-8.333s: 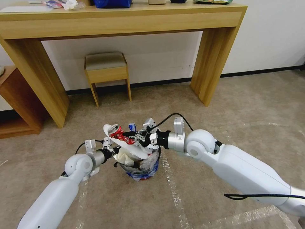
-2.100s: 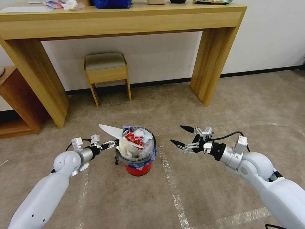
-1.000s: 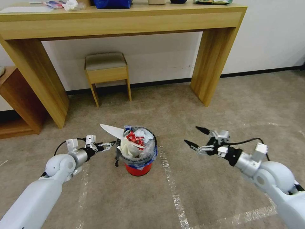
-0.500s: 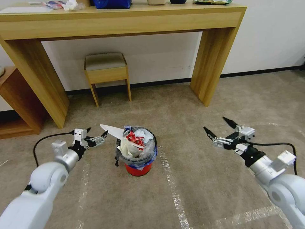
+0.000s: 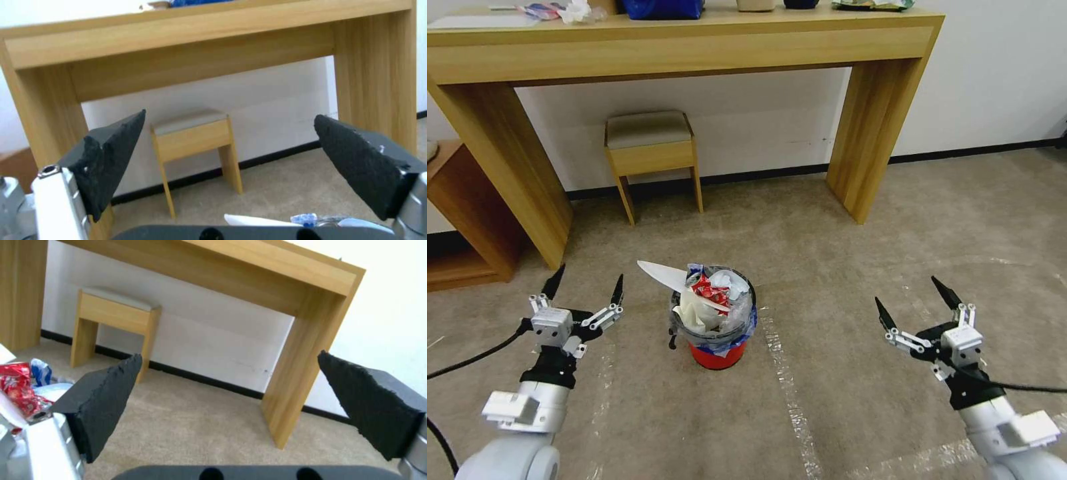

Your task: Pick up the trash bin and place the garbage on the floor into it.

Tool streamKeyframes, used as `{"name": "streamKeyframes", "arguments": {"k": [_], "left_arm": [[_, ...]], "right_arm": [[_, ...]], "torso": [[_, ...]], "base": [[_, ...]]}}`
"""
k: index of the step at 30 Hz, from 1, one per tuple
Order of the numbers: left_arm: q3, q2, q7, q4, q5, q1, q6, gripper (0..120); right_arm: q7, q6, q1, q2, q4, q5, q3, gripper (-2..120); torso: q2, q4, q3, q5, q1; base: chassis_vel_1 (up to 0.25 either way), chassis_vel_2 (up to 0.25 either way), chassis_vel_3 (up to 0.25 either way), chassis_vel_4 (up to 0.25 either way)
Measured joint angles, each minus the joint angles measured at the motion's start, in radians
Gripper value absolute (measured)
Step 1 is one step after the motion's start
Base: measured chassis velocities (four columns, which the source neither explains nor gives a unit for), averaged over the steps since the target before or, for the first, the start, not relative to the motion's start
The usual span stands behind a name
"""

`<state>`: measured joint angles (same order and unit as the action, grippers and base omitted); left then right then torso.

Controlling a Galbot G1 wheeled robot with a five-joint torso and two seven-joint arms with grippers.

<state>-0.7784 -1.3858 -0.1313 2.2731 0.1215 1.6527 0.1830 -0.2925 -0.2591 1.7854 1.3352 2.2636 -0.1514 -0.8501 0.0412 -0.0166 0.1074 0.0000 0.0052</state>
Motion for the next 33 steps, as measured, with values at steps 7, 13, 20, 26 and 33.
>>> {"name": "streamKeyframes", "arguments": {"k": [7,13,20,26,33], "left_arm": [[0.002,-0.023,-0.006,-0.004,-0.057,0.011,0.032,100],[0.009,-0.022,-0.008,0.004,-0.063,0.017,0.029,100],[0.020,-0.025,-0.011,0.010,-0.069,0.032,0.035,100],[0.040,-0.047,-0.018,0.016,-0.082,0.066,0.063,100],[0.045,-0.055,-0.017,0.016,-0.091,0.075,0.070,100]], "right_arm": [[-0.019,-0.017,0.013,0.024,0.010,0.011,-0.018,100],[-0.020,-0.015,0.009,0.019,0.010,0.002,-0.019,100],[-0.006,-0.008,-0.004,0.013,0.006,-0.004,-0.021,100],[-0.005,-0.003,-0.011,0.004,0.003,-0.010,-0.023,100],[-0.005,-0.002,-0.012,0.003,-0.003,-0.013,-0.022,100]], "torso": [[0.000,0.0003,0.000,0.0000,0.000],[0.000,0.0003,0.000,0.0000,0.000],[0.000,0.0004,0.000,0.0000,0.000],[0.000,0.0004,0.000,0.0000,0.000],[0.000,0.0003,0.000,0.0000,0.000]], "base": [[0.000,0.000,0.000,0.000],[0.000,0.000,0.000,0.000],[0.000,0.000,0.000,0.000],[0.000,0.000,0.000,0.000],[0.000,0.000,0.000,0.000]]}}
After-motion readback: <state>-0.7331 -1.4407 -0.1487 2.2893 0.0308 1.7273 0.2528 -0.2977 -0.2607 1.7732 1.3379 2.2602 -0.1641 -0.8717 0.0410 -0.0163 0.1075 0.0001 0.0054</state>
